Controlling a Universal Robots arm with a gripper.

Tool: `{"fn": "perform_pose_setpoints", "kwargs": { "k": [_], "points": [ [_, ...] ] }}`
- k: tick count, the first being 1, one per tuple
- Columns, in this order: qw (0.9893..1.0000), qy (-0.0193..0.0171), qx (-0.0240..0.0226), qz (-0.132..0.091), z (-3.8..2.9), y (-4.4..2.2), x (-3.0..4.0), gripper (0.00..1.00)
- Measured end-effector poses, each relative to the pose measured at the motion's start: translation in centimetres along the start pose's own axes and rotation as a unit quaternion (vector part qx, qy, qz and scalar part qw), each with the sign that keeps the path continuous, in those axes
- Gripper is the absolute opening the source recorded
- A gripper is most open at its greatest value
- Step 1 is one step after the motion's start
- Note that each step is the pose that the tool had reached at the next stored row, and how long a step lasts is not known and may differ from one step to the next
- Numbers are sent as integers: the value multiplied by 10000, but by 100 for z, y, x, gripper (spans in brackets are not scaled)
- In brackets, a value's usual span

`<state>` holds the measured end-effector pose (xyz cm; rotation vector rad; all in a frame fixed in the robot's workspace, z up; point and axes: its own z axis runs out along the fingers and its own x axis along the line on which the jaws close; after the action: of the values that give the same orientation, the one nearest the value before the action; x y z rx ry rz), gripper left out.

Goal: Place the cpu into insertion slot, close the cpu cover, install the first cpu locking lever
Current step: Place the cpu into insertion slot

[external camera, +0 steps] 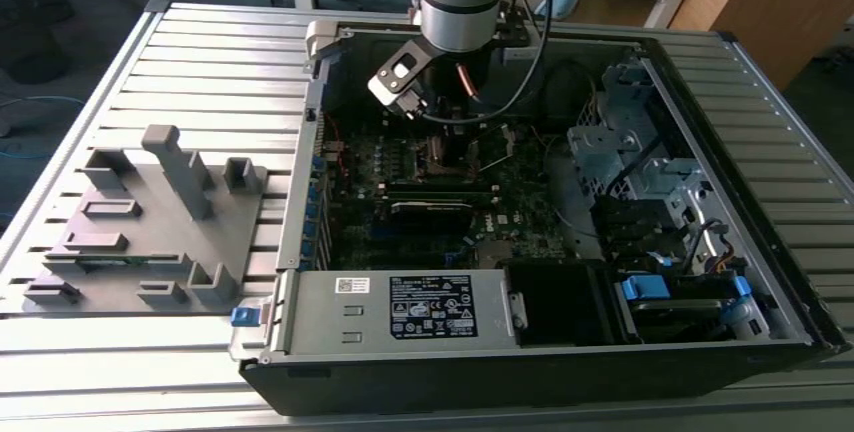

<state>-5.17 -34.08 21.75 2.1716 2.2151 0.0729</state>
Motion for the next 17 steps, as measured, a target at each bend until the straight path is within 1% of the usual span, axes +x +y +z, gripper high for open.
{"fn": "perform_pose_setpoints", "kwargs": {
  "k": [4, 12, 13, 17],
  "points": [
    [10000, 0, 0, 0, 12, 10, 0, 54],
    [10000, 0, -1, 0, 41, 9, 0, 54],
    [10000, -4, -1, 0, 45, 9, 0, 54],
    [10000, -40, 1, -2, 51, 8, 0, 54]
  ]
}}
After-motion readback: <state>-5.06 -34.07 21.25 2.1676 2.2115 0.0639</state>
